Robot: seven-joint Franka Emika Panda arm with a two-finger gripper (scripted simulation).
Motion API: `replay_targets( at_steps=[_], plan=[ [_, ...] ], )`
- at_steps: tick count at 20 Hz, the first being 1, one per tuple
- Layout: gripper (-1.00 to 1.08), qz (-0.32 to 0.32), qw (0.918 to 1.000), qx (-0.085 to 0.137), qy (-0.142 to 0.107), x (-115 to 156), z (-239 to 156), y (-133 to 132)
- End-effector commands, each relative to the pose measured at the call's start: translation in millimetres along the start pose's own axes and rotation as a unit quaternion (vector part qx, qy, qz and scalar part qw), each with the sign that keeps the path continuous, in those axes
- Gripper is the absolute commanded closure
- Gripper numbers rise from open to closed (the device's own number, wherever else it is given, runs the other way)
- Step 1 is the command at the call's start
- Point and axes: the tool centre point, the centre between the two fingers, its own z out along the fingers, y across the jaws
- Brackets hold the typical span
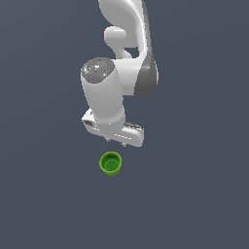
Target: Pick up the object and move it to a goal position.
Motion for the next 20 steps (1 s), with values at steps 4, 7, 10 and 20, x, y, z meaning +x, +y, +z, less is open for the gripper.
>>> replay_targets(
  at_steps=[4,7,10,20],
  plan=[
    [-0.20,0.097,0.9946,0.022,-0.028,22.4,14.3,3.0],
    [-0.20,0.149,0.9872,0.034,-0.045,33.5,22.6,4.6],
    [-0.20,0.199,0.9769,0.045,-0.063,43.8,31.0,6.2],
    [-0.20,0.352,0.9240,0.077,-0.128,71.3,59.7,12.2]
  ],
)
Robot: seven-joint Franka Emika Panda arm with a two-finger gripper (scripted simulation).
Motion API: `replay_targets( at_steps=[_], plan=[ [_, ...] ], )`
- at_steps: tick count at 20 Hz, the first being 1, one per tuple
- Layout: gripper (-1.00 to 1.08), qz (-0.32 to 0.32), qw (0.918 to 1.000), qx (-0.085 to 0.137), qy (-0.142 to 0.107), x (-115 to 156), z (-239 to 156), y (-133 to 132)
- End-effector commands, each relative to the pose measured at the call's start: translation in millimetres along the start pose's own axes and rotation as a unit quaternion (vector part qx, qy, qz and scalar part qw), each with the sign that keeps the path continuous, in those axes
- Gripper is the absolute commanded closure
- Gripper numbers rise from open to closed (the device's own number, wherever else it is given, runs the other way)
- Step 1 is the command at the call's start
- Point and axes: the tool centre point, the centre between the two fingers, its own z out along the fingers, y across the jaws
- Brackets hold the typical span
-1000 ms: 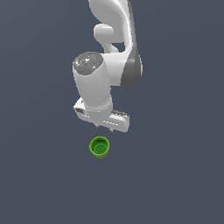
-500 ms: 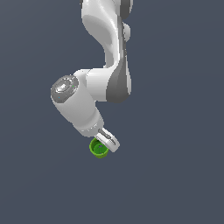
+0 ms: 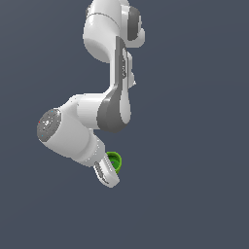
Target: Pick up the object and move it to a goal position.
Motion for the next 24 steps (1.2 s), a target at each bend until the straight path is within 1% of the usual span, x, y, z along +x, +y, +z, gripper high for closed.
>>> replay_targets(
  at_steps=[1,7,13,19,24],
  plan=[
    [-0.20,0.040,0.9990,0.007,-0.018,7.2,5.5,-2.0],
    [-0.20,0.121,0.9907,0.017,-0.059,20.9,17.6,-4.4],
    [-0.20,0.173,0.9808,0.022,-0.088,28.6,25.5,-4.6],
    [-0.20,0.198,0.9747,0.024,-0.102,32.0,29.4,-4.3],
    [-0.20,0.199,0.9743,0.024,-0.103,32.3,30.2,-3.9]
  ],
)
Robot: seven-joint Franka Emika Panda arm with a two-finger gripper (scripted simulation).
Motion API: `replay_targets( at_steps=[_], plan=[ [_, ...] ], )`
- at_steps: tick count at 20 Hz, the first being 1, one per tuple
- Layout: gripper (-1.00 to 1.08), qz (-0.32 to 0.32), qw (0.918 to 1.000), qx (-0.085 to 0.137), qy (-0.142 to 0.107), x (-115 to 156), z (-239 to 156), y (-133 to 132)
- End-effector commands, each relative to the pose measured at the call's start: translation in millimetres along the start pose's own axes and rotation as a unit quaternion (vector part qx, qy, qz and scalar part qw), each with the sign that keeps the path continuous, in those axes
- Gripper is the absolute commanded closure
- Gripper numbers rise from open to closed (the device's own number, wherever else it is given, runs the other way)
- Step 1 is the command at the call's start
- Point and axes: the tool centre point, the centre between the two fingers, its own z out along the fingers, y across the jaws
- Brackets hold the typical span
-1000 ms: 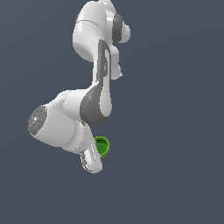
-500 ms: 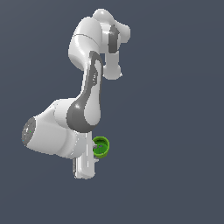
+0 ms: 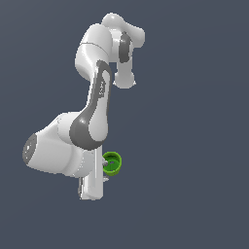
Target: Pick up the object and move it to a goal position.
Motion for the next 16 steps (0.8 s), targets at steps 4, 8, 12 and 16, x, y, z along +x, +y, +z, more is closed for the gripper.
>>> replay_targets(
  at_steps=[4,8,12,16],
  plan=[
    [-0.20,0.000,1.0000,0.000,0.000,-0.4,8.7,-0.1],
    [-0.20,0.002,1.0000,0.000,-0.001,-0.4,24.2,0.4],
    [-0.20,0.002,1.0000,0.000,-0.001,-0.6,29.9,0.7],
    [1.08,0.002,1.0000,0.000,-0.001,-0.6,29.9,0.7]
  ],
)
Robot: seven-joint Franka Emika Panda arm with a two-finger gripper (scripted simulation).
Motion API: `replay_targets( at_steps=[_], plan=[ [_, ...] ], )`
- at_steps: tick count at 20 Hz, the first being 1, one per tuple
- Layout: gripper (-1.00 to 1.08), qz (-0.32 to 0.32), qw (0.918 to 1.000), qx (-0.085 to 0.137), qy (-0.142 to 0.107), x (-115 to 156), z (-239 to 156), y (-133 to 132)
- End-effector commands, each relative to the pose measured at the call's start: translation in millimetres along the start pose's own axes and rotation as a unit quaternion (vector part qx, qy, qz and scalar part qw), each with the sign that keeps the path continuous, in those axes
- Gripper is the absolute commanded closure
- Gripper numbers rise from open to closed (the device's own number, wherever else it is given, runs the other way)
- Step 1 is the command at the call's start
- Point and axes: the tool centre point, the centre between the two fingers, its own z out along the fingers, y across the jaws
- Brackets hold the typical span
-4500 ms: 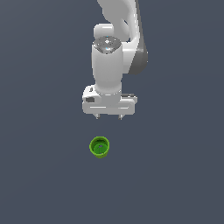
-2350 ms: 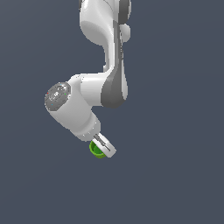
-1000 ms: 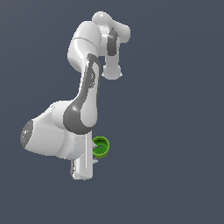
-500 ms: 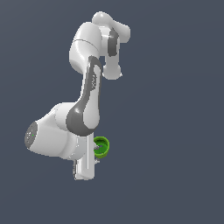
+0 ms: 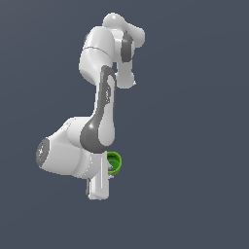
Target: Pick up the object and move it to a goal position.
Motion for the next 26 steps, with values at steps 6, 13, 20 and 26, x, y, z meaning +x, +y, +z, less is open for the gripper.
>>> replay_targets(
  at_steps=[6,13,20,26],
  plan=[
    [1.08,0.000,1.0000,0.000,0.000,0.6,-0.2,0.1],
    [1.08,0.000,1.0000,0.000,0.000,-2.9,-0.5,1.2],
    [1.08,0.000,1.0000,0.000,0.000,-13.9,-3.7,6.6],
    [1.08,0.000,1.0000,0.000,0.000,-33.6,-9.5,16.1]
  ],
)
